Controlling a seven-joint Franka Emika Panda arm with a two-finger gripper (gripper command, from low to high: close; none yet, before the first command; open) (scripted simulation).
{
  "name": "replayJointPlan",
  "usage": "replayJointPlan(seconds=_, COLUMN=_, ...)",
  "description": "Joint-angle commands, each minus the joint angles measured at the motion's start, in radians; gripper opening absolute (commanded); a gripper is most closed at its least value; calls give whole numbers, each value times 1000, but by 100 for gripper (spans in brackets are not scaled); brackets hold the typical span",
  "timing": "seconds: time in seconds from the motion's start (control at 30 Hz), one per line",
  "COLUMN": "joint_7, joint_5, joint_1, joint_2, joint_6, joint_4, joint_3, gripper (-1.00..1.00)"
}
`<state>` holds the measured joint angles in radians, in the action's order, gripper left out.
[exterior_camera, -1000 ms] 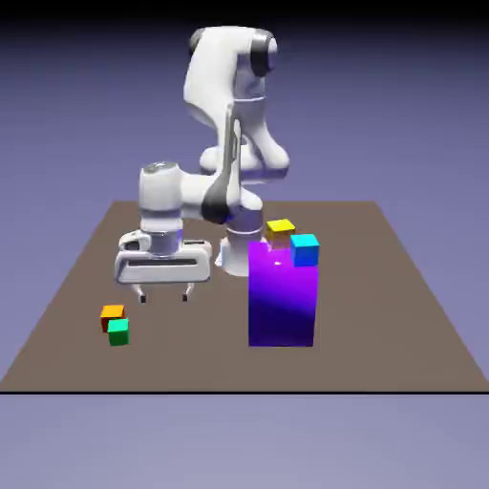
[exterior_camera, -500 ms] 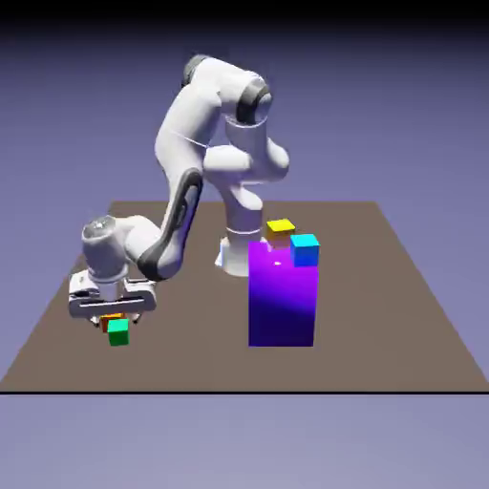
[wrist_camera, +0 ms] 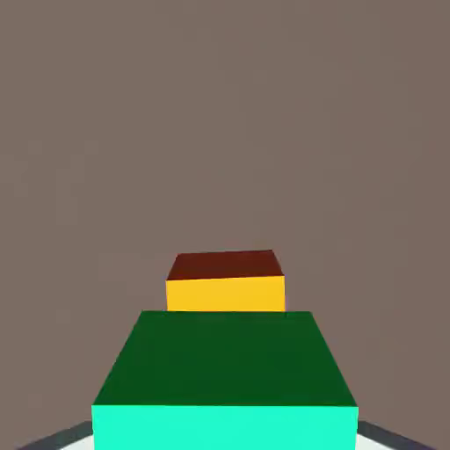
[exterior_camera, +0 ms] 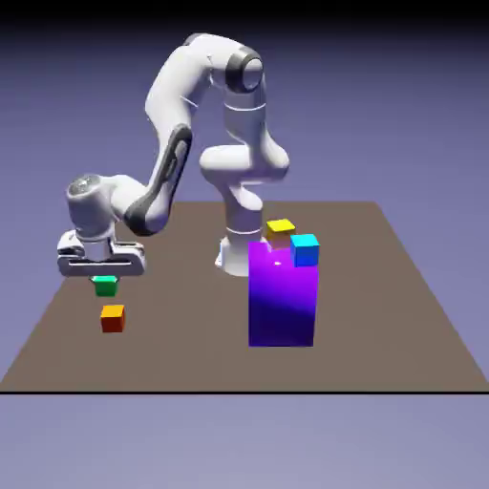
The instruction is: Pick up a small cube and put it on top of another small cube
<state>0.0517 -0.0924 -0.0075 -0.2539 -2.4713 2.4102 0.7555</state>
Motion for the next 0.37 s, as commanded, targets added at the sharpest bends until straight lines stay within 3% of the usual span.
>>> replayJointPlan(seconds=0.0, joint_7=23, joint_5=-34, joint_1=-27, joint_2=-36, joint_6=-34, joint_4=2, joint_3=-31, gripper=-100)
replayJointPlan(seconds=0.1, joint_7=95, joint_5=-139, joint_1=-106, joint_2=-143, joint_6=-131, joint_4=8, joint_3=-123, gripper=-100)
replayJointPlan(seconds=0.13, joint_7=95, joint_5=-139, joint_1=-106, joint_2=-143, joint_6=-131, joint_4=8, joint_3=-123, gripper=100)
replayJointPlan(seconds=0.33, joint_7=-25, joint_5=37, joint_1=27, joint_2=36, joint_6=32, joint_4=-2, joint_3=31, gripper=100)
